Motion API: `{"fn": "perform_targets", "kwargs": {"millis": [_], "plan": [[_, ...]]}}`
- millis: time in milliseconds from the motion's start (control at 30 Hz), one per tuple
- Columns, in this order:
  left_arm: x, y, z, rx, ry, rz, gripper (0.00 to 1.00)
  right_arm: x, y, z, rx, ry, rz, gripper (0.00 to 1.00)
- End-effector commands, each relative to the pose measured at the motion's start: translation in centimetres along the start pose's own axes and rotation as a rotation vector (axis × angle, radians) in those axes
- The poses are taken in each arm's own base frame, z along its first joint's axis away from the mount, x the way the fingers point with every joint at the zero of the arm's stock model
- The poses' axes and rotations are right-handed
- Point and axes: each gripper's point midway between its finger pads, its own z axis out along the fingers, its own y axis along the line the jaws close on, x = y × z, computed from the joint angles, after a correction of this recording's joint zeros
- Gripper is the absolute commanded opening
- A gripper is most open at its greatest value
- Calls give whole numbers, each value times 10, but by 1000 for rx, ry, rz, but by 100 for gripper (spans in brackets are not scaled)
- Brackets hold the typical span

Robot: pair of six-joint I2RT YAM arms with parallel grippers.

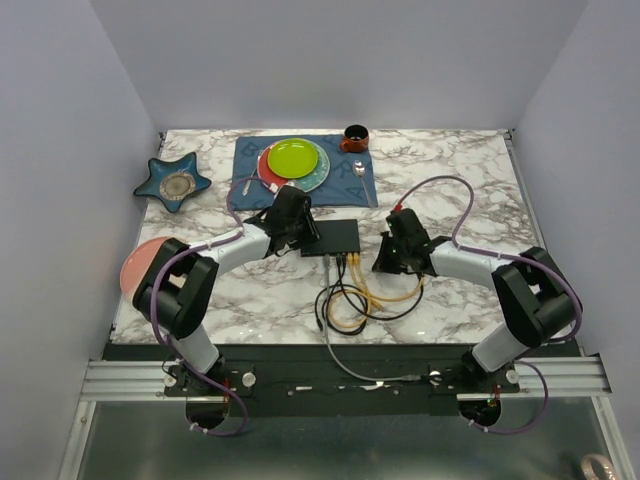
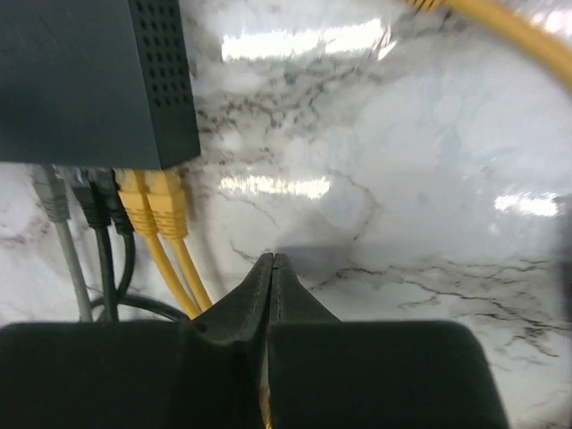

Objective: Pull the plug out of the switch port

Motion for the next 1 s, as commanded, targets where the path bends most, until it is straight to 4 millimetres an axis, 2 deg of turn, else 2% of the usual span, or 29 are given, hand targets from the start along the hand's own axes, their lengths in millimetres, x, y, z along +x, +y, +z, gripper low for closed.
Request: {"fn": "perform_targets", "kwargs": {"millis": [0,200,400,567,667,700,733,800,833,867,900,933,967], "plan": [[12,5,3,-20,58,9,39,28,9,8,-30,57,-10,7],[12,11,3,-40,52,12,38,43,18,12,-52,91,-12,7],[1,8,-3,-57,25,38,40,52,42,14,-89,118,-19,7],[-10,8,-8,-77,-7,60,43,56,49,16,-94,130,-10,8],[-16,8,-12,-83,-24,63,44,51,43,14,-54,100,-9,8],[-17,7,-15,-84,-29,64,44,43,44,8,-51,65,-17,9],[-23,5,-21,-81,-54,66,44,34,35,5,2,20,-28,10],[-31,2,-29,-68,-95,65,46,18,28,-7,40,-51,-87,20],[-39,0,-40,-64,-140,65,52,2,22,-20,78,-129,-106,26],[-43,-1,-45,-57,-165,65,58,-8,18,-28,102,-168,-154,48],[-49,-4,-50,-45,-199,63,66,-15,14,-34,130,-202,-174,58],[-57,-9,-60,-29,-237,64,82,-32,7,-46,184,-276,-184,70],[-60,-7,-64,-34,-258,66,91,-35,0,-52,229,-289,-201,92]]}}
